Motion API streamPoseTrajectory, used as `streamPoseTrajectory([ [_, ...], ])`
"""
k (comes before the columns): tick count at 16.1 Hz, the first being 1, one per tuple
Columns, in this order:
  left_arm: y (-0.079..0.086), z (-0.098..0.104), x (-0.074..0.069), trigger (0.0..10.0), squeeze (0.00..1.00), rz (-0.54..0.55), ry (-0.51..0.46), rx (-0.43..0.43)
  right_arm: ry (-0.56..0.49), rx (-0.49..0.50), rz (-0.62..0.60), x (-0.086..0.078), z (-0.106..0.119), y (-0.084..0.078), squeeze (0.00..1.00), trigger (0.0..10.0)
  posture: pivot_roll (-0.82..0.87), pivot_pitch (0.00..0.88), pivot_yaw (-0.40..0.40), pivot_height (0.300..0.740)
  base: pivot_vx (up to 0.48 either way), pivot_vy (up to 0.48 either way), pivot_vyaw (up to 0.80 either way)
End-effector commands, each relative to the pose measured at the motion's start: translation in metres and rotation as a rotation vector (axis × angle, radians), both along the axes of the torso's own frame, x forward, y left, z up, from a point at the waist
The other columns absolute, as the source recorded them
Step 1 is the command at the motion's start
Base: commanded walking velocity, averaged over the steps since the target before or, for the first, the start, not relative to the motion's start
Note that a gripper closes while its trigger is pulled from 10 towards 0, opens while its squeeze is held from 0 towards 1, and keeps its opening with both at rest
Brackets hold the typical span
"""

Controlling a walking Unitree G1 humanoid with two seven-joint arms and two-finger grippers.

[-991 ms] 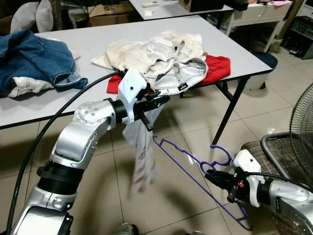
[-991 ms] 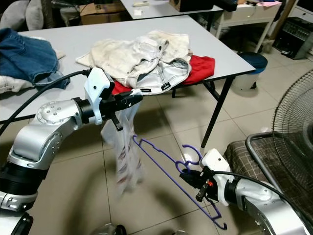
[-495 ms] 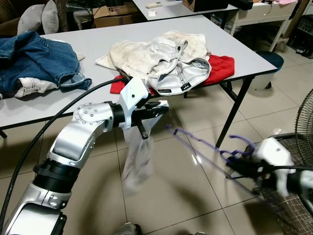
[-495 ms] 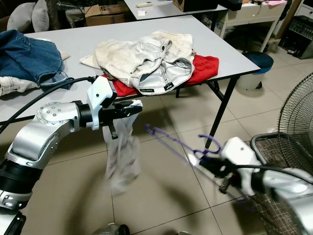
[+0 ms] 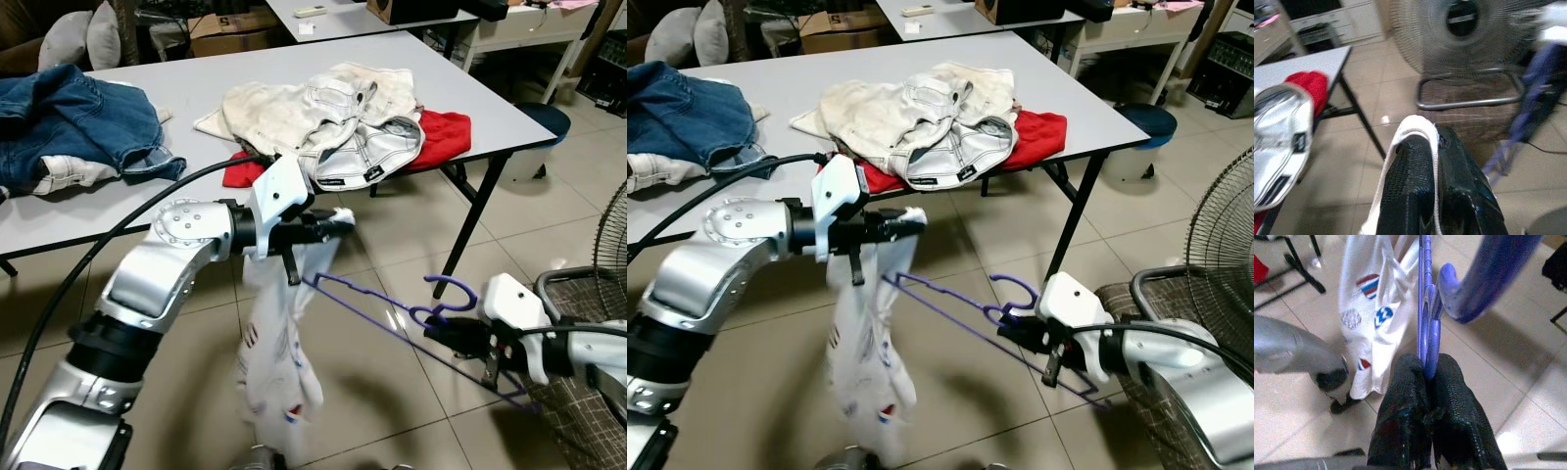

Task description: Hang hanger

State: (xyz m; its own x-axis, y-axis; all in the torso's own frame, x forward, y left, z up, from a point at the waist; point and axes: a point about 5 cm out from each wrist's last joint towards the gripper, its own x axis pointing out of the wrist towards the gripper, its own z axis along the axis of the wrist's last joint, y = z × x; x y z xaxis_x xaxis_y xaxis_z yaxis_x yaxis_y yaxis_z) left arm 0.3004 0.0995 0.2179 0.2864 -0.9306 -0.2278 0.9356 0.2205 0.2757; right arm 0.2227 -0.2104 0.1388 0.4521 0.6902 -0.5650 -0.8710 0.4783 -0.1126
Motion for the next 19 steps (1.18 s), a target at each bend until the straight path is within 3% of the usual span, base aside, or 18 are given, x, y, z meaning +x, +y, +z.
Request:
streamPoseTrajectory([
  [1, -0.003, 0.005, -0.006, 0.0, 0.00, -0.047, -0.014, 0.005, -0.001, -0.022, 0.009, 0.002, -0.001, -0.001, 0.00, 10.0, -0.09, 0.039, 0.070, 0.740, 0.000, 0.000, 0.00],
  [5, -0.003, 0.017, -0.004, 0.0, 0.00, -0.037, -0.066, -0.029, 0.058, -0.068, 0.013, 0.000, -0.009, -0.007, 0.00, 10.0, -0.09, 0.033, 0.065, 0.740, 0.000, 0.000, 0.00],
  [6, -0.006, 0.023, -0.007, 0.0, 0.00, -0.076, -0.062, -0.076, 0.067, -0.064, 0.018, -0.001, -0.013, -0.007, 0.00, 10.0, -0.09, 0.031, 0.069, 0.740, 0.000, 0.000, 0.00],
  [10, -0.014, 0.024, -0.022, 0.0, 0.00, -0.218, -0.010, -0.079, 0.103, -0.117, 0.025, 0.003, -0.030, -0.006, 0.00, 10.0, -0.09, 0.030, 0.080, 0.740, 0.000, 0.000, 0.00],
  [13, -0.009, 0.022, -0.018, 0.0, 0.00, -0.194, -0.014, -0.045, 0.180, -0.174, 0.047, -0.008, -0.047, -0.010, 0.00, 10.0, -0.09, 0.032, 0.080, 0.740, 0.000, 0.000, 0.00],
  [16, -0.009, 0.025, -0.025, 0.0, 0.00, -0.242, 0.004, -0.044, 0.279, -0.202, 0.033, -0.018, -0.065, -0.018, 0.00, 10.0, -0.09, 0.033, 0.078, 0.740, 0.000, 0.000, 0.00],
  [19, -0.006, 0.033, -0.016, 0.0, 0.00, -0.169, -0.054, -0.076, 0.412, -0.215, 0.008, -0.034, -0.083, -0.028, 0.00, 10.0, -0.09, 0.033, 0.074, 0.740, 0.000, 0.000, 0.00],
])
